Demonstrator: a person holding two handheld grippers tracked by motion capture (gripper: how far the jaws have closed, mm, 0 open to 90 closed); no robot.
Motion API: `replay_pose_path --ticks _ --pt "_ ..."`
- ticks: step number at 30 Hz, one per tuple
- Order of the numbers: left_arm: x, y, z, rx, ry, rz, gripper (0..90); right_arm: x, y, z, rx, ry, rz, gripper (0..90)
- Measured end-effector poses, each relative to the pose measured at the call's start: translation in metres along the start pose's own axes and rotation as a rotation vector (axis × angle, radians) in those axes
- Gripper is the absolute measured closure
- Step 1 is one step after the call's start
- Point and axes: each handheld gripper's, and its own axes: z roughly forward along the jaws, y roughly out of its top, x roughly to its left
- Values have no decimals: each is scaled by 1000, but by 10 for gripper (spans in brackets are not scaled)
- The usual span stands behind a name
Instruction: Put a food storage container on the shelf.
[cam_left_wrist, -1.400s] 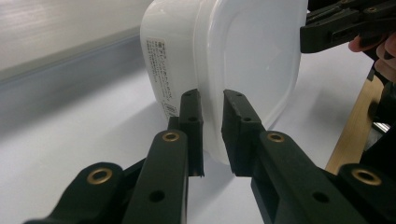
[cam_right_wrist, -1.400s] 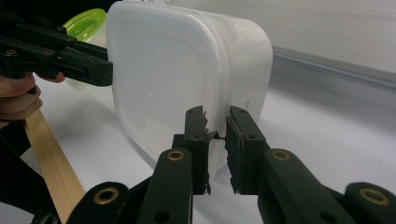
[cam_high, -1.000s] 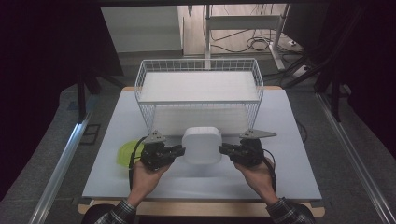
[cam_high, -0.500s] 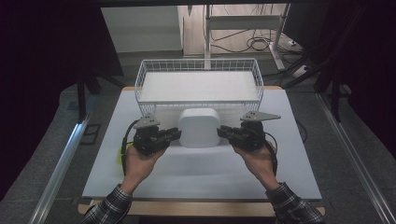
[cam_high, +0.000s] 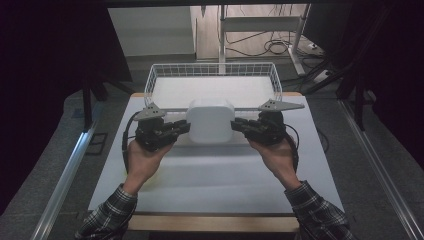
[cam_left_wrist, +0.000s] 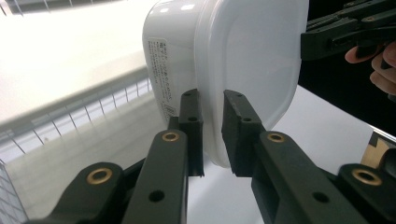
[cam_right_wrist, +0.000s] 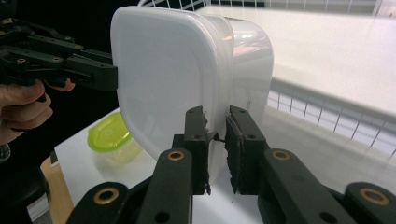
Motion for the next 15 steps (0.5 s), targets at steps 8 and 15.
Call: replay_pose_path --ticks 8,15 --pt "9 25 -4 -30 -8 -13 792 -3 25 -1 -30 -4 -7 790" --pt "21 45 1 -43 -7 -33 791 -8 48 1 -57 -22 -10 789"
